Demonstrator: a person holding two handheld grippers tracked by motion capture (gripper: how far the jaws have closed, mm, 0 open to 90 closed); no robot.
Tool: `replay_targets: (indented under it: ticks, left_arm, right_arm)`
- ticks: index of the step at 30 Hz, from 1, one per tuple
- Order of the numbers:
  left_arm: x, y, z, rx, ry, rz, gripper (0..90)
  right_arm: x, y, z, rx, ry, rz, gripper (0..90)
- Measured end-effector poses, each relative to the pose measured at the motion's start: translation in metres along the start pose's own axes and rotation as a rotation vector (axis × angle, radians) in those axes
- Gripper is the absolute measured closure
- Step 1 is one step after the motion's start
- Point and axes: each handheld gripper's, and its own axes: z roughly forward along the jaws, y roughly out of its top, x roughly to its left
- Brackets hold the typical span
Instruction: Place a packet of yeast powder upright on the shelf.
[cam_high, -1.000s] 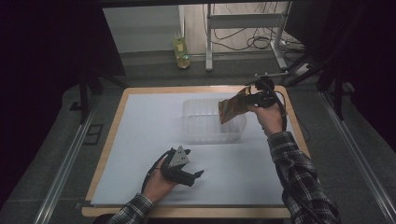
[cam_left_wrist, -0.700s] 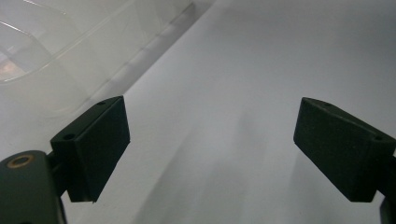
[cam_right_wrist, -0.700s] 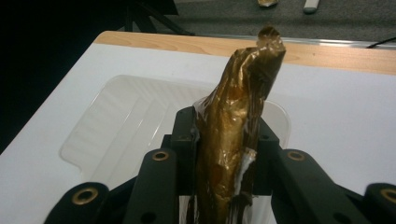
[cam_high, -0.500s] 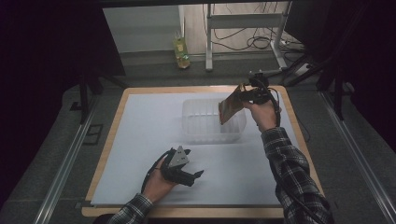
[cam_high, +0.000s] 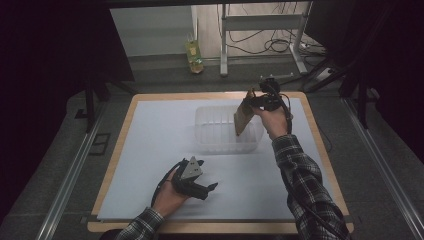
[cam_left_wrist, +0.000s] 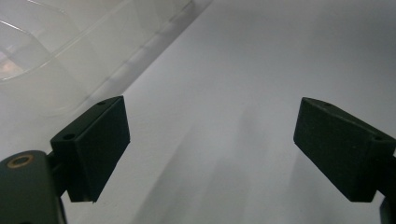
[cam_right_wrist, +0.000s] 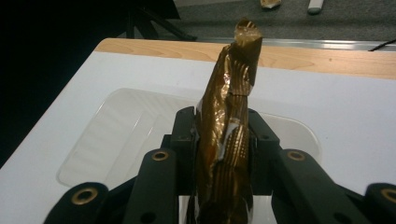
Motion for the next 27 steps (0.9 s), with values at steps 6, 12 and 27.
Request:
replay_targets:
  ticks: [6,12,27]
  left_arm:
    - [0.000,0.000,0.000,0.001,0.000,0.000,10.6]
    - [0.000,0.000,0.000,0.006,-0.004,0.003,10.6]
    - [-0.002,0.000,0.001,0.006,-0.002,0.012,10.6]
  right_arm:
    - [0.005,0.000,0.008,0.001,-0.005,0.006,69.5]
    - [0.007,-0.004,0.019,0.017,-0.009,0.007,69.3]
    - [0.008,-0.013,0.032,0.037,-0.039,-0.025,59.2]
